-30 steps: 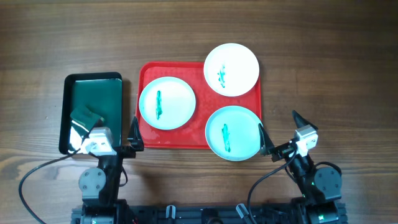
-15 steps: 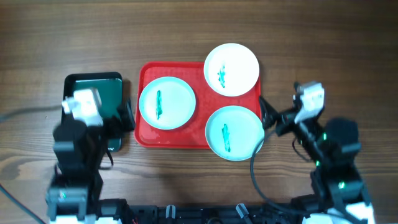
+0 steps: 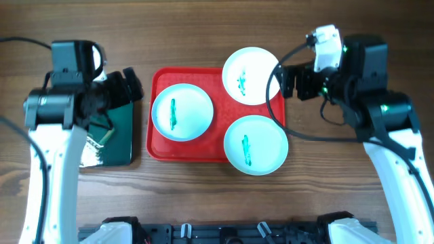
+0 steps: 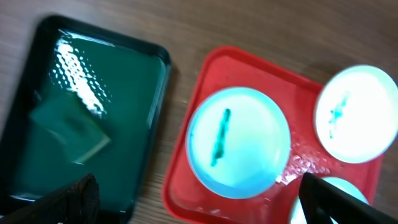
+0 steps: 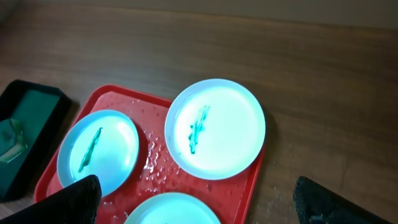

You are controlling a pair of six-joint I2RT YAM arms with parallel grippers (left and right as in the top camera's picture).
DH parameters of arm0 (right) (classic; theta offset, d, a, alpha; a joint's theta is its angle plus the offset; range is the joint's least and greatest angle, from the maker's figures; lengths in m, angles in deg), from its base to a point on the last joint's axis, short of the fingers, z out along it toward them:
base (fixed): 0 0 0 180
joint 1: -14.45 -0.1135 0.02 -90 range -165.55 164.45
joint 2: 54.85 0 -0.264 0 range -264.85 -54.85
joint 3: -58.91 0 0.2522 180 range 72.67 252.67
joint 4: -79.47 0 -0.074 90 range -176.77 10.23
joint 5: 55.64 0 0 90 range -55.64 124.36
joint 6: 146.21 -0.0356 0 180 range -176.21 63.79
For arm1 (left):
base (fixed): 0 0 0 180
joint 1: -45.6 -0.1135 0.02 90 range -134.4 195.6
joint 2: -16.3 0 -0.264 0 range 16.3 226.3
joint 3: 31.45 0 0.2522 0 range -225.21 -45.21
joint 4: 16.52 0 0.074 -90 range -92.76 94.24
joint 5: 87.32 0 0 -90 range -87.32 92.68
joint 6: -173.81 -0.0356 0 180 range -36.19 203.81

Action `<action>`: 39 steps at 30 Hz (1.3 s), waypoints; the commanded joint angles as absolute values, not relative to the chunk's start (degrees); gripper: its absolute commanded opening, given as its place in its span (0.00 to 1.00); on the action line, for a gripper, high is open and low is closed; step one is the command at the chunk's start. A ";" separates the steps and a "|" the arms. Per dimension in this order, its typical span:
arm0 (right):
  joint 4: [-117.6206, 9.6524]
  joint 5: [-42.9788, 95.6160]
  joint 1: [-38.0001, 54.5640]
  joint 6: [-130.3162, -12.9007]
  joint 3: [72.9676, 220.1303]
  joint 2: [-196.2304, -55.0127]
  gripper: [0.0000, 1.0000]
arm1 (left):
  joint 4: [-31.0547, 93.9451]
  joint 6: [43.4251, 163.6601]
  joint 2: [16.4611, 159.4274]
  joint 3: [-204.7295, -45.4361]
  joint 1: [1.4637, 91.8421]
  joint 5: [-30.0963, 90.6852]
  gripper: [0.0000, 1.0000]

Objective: Clean dirty plates on tray and stack at the side
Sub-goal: 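Reach the left gripper to the sponge and the right gripper to the left plate rim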

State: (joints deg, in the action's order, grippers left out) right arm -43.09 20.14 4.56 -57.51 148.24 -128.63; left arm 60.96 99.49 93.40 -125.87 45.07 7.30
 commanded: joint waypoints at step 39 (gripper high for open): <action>-51.81 24.21 -20.58 -78.82 158.43 -178.29 0.22 | 70.03 132.51 110.38 -126.90 37.81 -13.90 0.56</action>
State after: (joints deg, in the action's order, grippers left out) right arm -51.35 21.96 -20.49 -78.06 157.49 -176.30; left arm 70.62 131.31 108.50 -126.15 38.03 -12.50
